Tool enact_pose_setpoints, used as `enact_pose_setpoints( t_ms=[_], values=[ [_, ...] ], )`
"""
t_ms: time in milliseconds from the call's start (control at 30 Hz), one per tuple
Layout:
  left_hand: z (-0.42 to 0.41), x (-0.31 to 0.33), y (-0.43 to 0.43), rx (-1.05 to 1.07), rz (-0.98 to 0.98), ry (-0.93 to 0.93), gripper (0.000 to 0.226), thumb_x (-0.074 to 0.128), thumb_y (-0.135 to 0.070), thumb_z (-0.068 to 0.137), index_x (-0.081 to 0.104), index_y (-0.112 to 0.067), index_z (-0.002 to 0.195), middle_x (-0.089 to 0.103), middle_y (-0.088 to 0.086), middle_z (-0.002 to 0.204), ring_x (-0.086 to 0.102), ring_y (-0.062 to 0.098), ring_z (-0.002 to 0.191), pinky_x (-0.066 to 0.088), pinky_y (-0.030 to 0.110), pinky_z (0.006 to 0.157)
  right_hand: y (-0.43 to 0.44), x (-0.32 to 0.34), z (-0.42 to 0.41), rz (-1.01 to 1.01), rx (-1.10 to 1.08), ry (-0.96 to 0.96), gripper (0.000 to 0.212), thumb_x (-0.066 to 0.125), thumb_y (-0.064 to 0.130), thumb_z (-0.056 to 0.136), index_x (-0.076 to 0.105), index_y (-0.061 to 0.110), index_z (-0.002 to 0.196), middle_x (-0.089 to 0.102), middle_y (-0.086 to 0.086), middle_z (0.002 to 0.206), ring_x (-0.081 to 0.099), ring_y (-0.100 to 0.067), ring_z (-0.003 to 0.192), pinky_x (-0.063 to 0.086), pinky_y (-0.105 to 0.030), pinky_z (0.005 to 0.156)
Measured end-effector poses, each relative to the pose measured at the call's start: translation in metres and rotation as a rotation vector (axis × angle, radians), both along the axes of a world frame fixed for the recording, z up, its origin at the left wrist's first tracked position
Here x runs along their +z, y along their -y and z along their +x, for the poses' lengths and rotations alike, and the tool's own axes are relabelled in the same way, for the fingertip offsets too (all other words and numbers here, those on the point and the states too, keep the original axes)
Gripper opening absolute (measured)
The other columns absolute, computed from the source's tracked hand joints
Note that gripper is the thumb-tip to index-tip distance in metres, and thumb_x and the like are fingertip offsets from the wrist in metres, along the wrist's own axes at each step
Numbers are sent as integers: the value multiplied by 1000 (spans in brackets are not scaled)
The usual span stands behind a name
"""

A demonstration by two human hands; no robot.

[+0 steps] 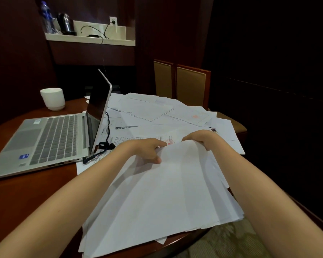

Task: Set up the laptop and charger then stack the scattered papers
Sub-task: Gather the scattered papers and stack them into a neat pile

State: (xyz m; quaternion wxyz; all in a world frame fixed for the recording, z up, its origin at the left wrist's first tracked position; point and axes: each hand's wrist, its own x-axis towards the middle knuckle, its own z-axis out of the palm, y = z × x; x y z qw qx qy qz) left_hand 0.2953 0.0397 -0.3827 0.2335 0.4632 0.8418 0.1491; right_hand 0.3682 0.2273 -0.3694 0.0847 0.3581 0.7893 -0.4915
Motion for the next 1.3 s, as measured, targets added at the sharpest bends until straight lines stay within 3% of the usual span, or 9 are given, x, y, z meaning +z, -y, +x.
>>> enact_pose_setpoints(
  t_ms=[233,400,533,700,867,1033,1133,1200,1300],
  values=[
    [0,4,4,1,-6,35,31,58,-12,89,52,-23,117,55,-7,105,52,16,100,40,25,92,4,3,0,292,20,-134,48,66,27,87,49,-1,122,56,-12,109,54,-22,83,41,-23,57],
    [2,14,2,15,15,21,27,55,-11,91,52,-18,117,56,-5,109,51,17,100,38,25,89,-22,12,7,313,-324,-476,36,62,13,88,55,-1,120,59,-13,119,57,-32,103,46,-29,74],
    [-2,11,-5,43,12,-19,14,56,-10,89,53,-23,94,57,-4,99,53,20,98,41,28,85,-42,29,15,351,-547,-644,33,61,17,89,60,3,118,62,-15,120,58,-33,110,47,-36,87],
    [-1,6,-14,113,-24,-82,47,59,-18,89,41,-19,132,47,3,130,49,19,107,39,30,96,-52,41,22,216,-676,-818,30,61,15,90,62,4,117,63,-13,118,60,-29,110,50,-36,92],
    [-12,7,-15,427,424,8,97,73,-32,78,6,-19,147,20,16,149,29,34,135,27,46,112,-49,38,28,131,-630,-994,27,60,14,90,62,4,115,64,-12,113,61,-26,104,50,-35,84],
    [-28,32,-6,801,906,132,113,80,-32,68,-1,-21,146,18,16,149,25,34,136,24,51,113,-51,38,33,41,-504,-1054,29,60,9,90,59,1,118,62,-7,107,60,-20,96,49,-32,79],
    [-30,41,1,796,1029,252,98,75,-26,75,7,-20,145,29,10,148,32,27,135,26,40,110,-57,36,38,3,-404,-1056,30,60,6,89,58,-3,119,61,-11,109,59,-22,94,51,-28,74],
    [-25,43,7,737,1074,289,73,71,-22,80,29,-15,139,48,5,136,45,21,124,33,30,98,-61,36,41,20,-338,-1038,30,61,5,88,58,-3,117,61,-11,108,59,-21,92,51,-27,74],
    [-16,40,12,657,1097,334,42,67,-18,84,55,-11,123,60,-2,116,52,11,104,35,24,90,-67,38,45,-12,-277,-1017,31,64,2,84,60,-2,115,64,-13,109,60,-30,101,50,-41,89]
  ],
)
